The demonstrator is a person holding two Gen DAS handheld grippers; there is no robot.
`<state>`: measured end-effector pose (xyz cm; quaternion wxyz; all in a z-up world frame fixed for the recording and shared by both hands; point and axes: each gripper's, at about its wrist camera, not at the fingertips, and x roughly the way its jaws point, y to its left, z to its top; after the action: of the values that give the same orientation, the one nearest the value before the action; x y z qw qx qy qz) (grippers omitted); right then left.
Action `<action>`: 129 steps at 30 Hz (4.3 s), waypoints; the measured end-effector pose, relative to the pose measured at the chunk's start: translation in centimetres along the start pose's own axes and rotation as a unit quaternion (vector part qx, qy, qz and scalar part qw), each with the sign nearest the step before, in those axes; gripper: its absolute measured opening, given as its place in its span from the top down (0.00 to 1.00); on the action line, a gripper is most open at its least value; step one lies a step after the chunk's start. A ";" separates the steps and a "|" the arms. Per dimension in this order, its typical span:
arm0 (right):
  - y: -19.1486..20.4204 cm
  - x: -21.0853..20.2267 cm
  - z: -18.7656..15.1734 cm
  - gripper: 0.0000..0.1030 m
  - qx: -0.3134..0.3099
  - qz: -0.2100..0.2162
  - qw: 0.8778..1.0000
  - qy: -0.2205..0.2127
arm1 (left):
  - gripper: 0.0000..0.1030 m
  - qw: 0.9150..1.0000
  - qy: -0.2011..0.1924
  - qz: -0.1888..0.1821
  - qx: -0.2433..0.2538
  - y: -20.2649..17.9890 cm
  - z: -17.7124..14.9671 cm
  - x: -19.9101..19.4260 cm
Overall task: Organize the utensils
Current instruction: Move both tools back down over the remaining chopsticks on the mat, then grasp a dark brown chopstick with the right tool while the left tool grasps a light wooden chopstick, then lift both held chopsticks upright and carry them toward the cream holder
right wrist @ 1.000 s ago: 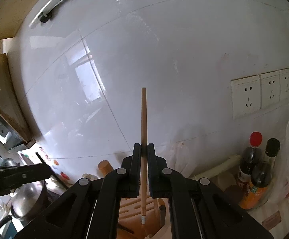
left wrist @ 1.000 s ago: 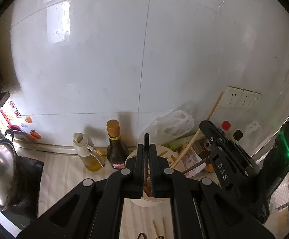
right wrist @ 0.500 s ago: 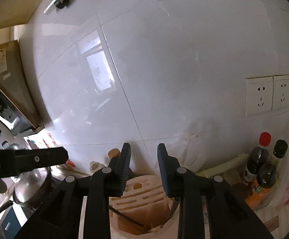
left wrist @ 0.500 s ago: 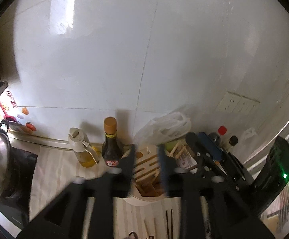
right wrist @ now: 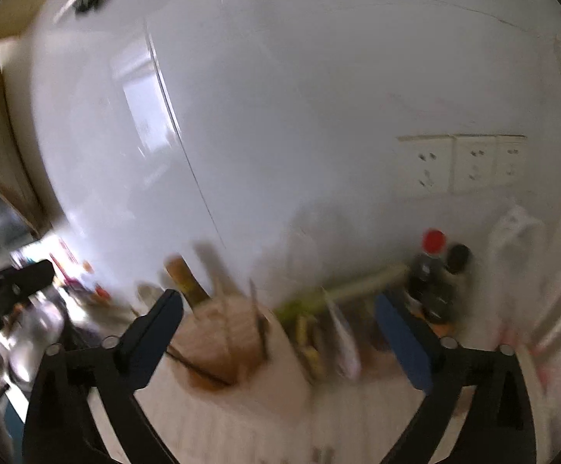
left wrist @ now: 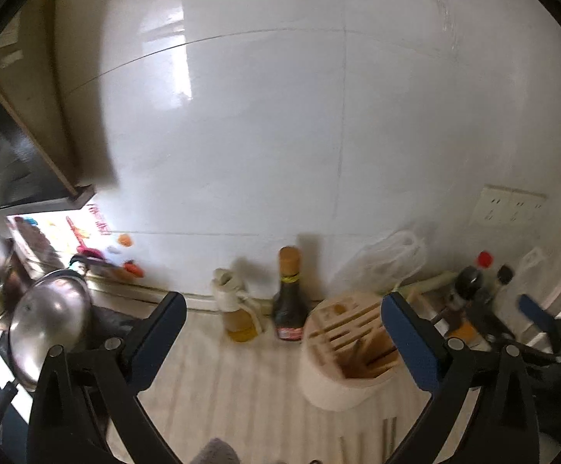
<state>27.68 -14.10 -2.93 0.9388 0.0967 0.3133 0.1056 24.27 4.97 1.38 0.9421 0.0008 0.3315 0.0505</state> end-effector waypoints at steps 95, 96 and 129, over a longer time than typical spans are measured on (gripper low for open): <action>-8.7 9.5 -29.8 0.94 -0.043 -0.096 0.869 0.484 | 0.92 0.912 0.406 -0.052 0.025 -6.9 -29.6 14.2; -8.7 9.4 -29.8 0.94 -0.037 -0.094 0.869 0.484 | 0.93 0.912 0.407 -0.051 0.015 -6.4 -29.3 14.5; -9.1 10.7 -28.1 0.95 -0.051 -0.096 0.876 0.470 | 0.96 0.916 0.392 -0.055 0.060 -7.9 -28.3 15.1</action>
<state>20.15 -16.82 -33.31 0.6901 -0.0434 0.7196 0.0635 19.10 -2.36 -30.41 0.7357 0.0191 0.6765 -0.0253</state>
